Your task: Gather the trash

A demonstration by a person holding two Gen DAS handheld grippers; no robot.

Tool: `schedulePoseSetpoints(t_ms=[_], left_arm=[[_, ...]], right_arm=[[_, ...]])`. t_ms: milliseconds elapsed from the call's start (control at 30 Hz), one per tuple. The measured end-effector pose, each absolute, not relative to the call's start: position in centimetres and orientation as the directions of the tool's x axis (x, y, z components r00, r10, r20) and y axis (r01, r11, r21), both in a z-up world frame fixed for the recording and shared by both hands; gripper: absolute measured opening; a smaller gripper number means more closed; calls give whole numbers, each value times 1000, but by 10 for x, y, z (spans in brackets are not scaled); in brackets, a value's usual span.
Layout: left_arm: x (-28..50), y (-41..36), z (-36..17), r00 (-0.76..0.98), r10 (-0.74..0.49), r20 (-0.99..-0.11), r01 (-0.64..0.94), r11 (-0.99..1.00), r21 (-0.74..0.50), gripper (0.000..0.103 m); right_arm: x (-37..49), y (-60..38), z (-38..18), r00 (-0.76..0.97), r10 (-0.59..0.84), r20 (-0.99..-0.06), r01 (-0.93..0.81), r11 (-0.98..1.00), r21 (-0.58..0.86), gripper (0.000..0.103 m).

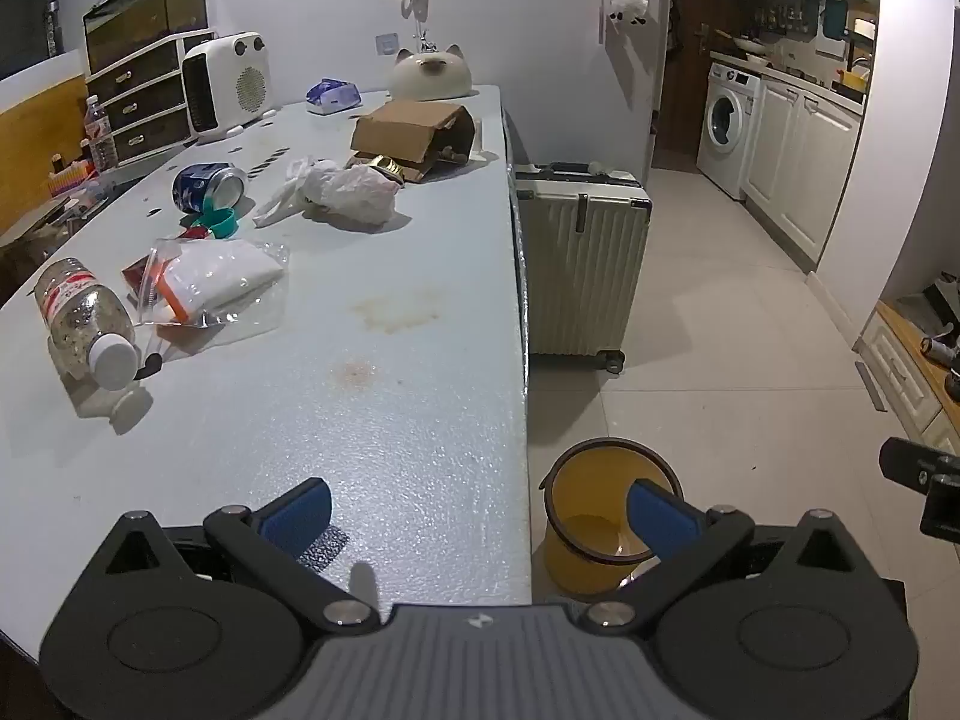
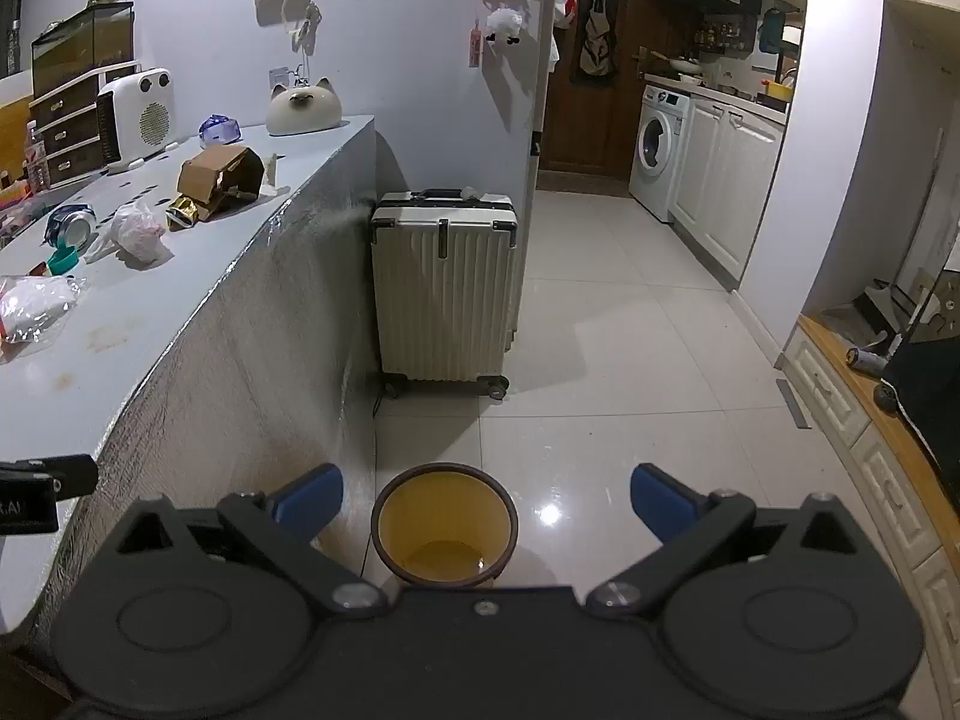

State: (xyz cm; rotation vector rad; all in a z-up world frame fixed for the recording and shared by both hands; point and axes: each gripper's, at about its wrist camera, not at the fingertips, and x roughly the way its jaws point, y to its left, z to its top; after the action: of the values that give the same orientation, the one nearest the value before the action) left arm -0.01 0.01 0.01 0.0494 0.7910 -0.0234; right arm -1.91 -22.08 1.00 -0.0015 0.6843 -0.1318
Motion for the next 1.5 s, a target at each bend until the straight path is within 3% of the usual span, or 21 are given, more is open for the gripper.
schedulePoseSetpoints(t_ms=[1500], left_arm=[[-2,-2,5,706,-5,-708,40,999,33,103]], right_arm=[[-23,-218,10,769,-124,-627,121,991,-48,103]])
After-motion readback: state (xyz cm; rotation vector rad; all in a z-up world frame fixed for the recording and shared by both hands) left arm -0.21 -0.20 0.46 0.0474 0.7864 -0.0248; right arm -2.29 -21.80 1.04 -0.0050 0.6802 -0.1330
